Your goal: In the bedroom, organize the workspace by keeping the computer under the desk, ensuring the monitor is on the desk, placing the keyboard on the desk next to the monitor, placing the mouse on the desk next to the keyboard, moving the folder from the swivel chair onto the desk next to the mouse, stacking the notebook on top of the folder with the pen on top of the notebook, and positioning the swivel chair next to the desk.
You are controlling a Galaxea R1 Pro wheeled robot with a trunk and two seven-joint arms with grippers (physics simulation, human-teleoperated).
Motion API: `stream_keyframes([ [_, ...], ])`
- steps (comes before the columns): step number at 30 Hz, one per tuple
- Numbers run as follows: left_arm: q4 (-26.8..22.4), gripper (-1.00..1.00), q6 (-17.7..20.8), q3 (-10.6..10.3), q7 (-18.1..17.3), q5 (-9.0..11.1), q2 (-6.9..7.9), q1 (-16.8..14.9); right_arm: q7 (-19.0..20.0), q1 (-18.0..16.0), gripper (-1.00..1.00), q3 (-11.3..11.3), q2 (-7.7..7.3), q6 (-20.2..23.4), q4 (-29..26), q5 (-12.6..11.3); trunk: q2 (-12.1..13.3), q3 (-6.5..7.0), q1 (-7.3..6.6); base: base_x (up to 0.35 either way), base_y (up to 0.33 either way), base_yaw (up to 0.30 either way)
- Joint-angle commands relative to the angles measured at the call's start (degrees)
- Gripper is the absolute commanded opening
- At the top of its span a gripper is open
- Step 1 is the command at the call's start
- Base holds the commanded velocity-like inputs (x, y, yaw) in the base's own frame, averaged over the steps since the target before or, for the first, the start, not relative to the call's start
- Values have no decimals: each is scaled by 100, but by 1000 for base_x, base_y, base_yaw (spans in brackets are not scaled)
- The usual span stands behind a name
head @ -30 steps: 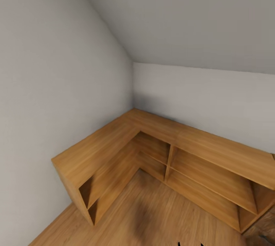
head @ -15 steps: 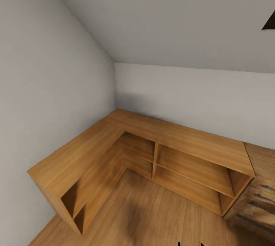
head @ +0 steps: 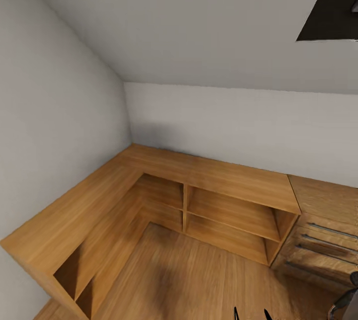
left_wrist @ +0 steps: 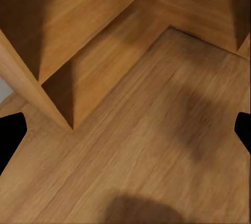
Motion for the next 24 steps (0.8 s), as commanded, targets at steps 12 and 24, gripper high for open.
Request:
stream_keyframes([
  [12,-2,100,-117,-42,59,9,9,13,-27,96,100,-30,-37,-163,12,131,-12,27,4,0,0,-263],
  [24,-3,100,-67,-50,53,9,-9,14,-27,96,100,-24,-38,-163,12,130,-12,73,4,200,37,-255],
])
